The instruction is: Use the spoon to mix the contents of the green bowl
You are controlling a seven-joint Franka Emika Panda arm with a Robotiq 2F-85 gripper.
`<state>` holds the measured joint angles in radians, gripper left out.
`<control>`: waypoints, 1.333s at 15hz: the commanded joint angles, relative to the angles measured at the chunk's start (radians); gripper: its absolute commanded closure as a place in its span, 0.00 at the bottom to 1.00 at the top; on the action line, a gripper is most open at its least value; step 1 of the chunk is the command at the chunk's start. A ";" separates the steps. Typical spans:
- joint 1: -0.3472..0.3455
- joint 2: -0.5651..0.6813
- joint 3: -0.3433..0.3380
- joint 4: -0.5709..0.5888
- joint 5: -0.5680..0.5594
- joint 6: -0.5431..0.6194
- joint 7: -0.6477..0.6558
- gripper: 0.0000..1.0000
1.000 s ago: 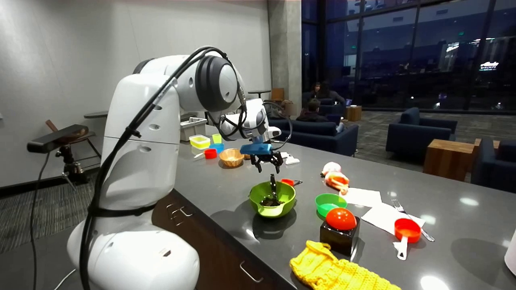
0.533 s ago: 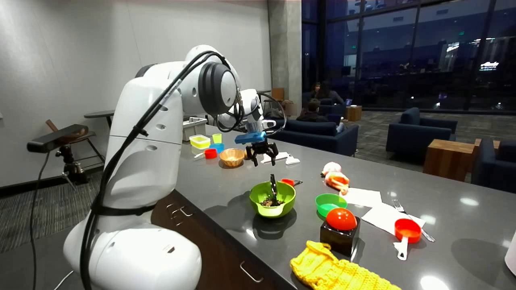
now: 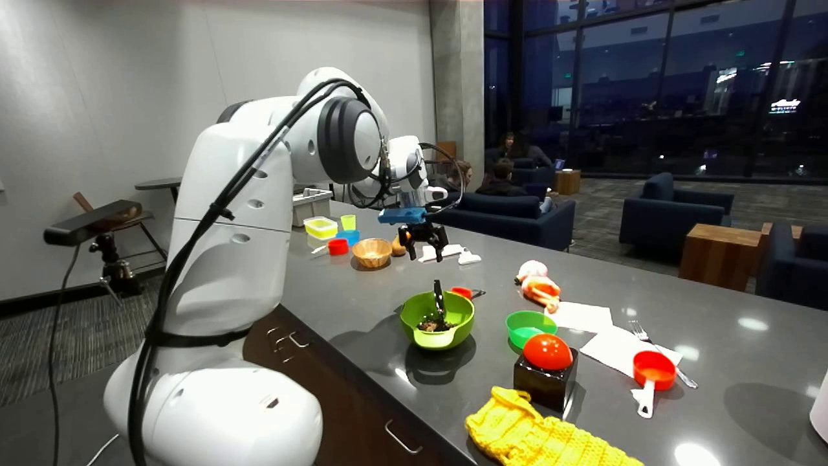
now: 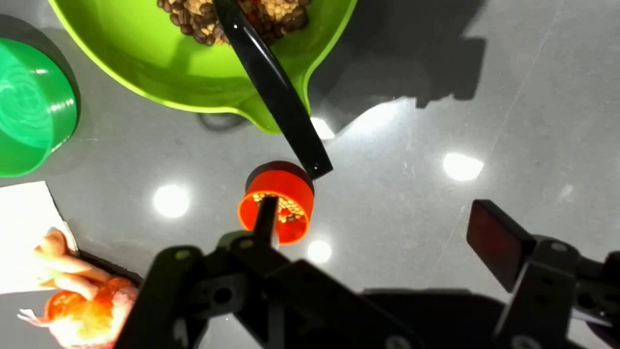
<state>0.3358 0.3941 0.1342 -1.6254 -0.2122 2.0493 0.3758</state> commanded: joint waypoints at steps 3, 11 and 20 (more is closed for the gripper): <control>-0.040 -0.132 -0.011 -0.140 0.079 0.068 0.075 0.00; -0.128 -0.354 -0.024 -0.417 0.092 0.158 0.034 0.00; -0.255 -0.636 -0.085 -0.683 0.336 0.159 -0.285 0.00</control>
<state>0.1030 -0.1297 0.0668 -2.2159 0.0856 2.2104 0.1367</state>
